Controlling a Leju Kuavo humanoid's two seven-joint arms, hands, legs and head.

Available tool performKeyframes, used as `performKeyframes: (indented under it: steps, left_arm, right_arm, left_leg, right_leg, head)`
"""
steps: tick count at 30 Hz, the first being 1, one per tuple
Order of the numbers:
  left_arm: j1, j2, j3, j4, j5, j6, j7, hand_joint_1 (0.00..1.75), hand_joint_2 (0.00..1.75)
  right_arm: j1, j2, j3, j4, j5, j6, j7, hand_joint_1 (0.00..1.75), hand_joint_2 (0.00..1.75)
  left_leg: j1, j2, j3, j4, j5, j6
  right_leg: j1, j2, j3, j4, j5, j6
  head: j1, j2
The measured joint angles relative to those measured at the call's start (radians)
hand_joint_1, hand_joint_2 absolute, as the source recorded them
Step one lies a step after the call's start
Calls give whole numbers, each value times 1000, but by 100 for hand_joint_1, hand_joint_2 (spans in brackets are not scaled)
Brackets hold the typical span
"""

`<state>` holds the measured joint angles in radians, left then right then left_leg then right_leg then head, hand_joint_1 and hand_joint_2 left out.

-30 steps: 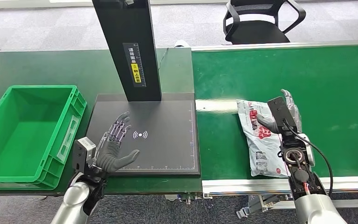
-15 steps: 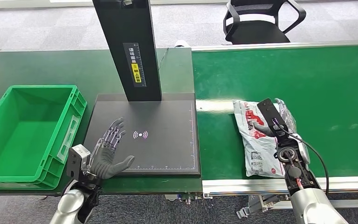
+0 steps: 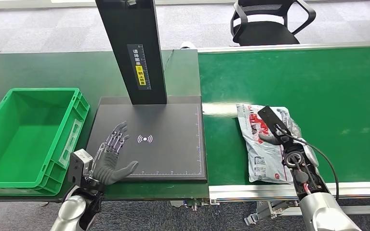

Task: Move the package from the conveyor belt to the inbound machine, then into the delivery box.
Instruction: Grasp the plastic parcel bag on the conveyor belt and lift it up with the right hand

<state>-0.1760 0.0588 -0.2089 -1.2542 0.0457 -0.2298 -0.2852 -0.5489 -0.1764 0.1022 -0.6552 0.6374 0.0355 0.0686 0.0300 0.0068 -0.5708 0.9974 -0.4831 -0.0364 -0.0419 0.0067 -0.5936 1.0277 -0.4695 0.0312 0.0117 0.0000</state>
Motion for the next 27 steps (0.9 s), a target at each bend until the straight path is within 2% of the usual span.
performKeyframes:
  steps: [3, 6, 8, 11, 13, 19, 23, 27]
  left_arm:
    - [-15, -6, 0, 2, -8, -4, 9, 0, 175]
    - [-31, -14, 0, 4, -15, -1, 23, 0, 175]
    - [-34, -21, 2, 4, -22, 4, 37, 0, 175]
    - [-33, -37, 3, -1, -49, 14, 65, 0, 175]
    - [-32, -48, 4, -3, -64, 17, 76, 0, 175]
    - [-30, -69, 5, -13, -86, 18, 91, 0, 175]
    - [-31, -73, 5, -16, -87, 16, 92, 0, 175]
    - [-31, -73, 6, -16, -91, 20, 93, 0, 175]
  right_arm:
    - [-1, -4, 32, 32, 81, 99, 28, 0, 175]
    - [-11, -3, 52, 54, 118, 138, 46, 0, 175]
    - [-21, -2, 65, 62, 157, 141, 116, 0, 175]
    - [-17, -2, 75, 54, 246, 110, 283, 0, 175]
    - [0, -2, 73, 34, 293, 105, 339, 0, 175]
    - [45, -4, 44, -15, 342, 108, 358, 1, 175]
    - [59, -3, 23, -35, 366, 120, 373, 174, 175]
    - [60, 1, 1, -36, 378, 146, 371, 175, 175]
  left_leg:
    - [0, 0, 0, 0, 0, 0]
    - [0, 0, 0, 0, 0, 0]
    - [0, 0, 0, 0, 0, 0]
    - [0, -1, 0, 0, 0, 0]
    - [0, -1, -1, 0, 0, 0]
    - [0, -1, -1, 0, 0, 0]
    - [0, -1, 0, 0, 0, 0]
    - [0, -1, 0, 0, 0, 0]
  right_leg:
    - [0, 0, 0, 0, 0, 0]
    - [0, 0, 0, 0, 0, 0]
    - [0, 0, 0, 0, 0, 0]
    - [0, -2, 0, 0, 0, 0]
    - [0, -2, 0, 0, 0, 0]
    - [0, -2, 0, 0, 0, 0]
    - [0, -2, 0, 0, 0, 0]
    - [0, -2, 0, 0, 0, 0]
  head:
    - [0, 0]
    - [0, 0]
    - [0, 0]
    - [0, 0]
    - [0, 0]
    - [0, 0]
    - [0, 0]
    - [0, 0]
